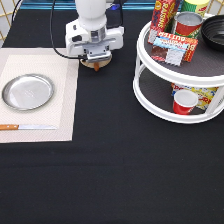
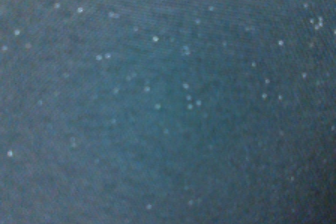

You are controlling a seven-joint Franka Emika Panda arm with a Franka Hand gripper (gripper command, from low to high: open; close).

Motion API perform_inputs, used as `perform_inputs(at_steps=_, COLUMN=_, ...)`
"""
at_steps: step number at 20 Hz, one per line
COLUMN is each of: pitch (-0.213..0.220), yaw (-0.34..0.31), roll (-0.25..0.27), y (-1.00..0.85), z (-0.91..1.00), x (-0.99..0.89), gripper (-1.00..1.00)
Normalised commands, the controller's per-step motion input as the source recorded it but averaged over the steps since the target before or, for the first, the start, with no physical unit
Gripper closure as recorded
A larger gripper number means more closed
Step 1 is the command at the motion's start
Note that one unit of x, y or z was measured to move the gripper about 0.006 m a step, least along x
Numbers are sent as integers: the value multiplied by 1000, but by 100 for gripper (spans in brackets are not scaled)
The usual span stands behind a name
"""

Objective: Arrange plate and fork

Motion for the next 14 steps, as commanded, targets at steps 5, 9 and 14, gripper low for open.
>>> perform_inputs(at_steps=5, pitch=-102, yaw=-17, roll=-90, y=178, z=-89, x=-35, gripper=100)
perform_inputs(at_steps=9, pitch=-88, yaw=-18, roll=-85, y=170, z=-89, x=-81, gripper=100)
perform_inputs(at_steps=14, pitch=-69, yaw=-4, roll=-91, y=153, z=-17, x=-38, gripper=100)
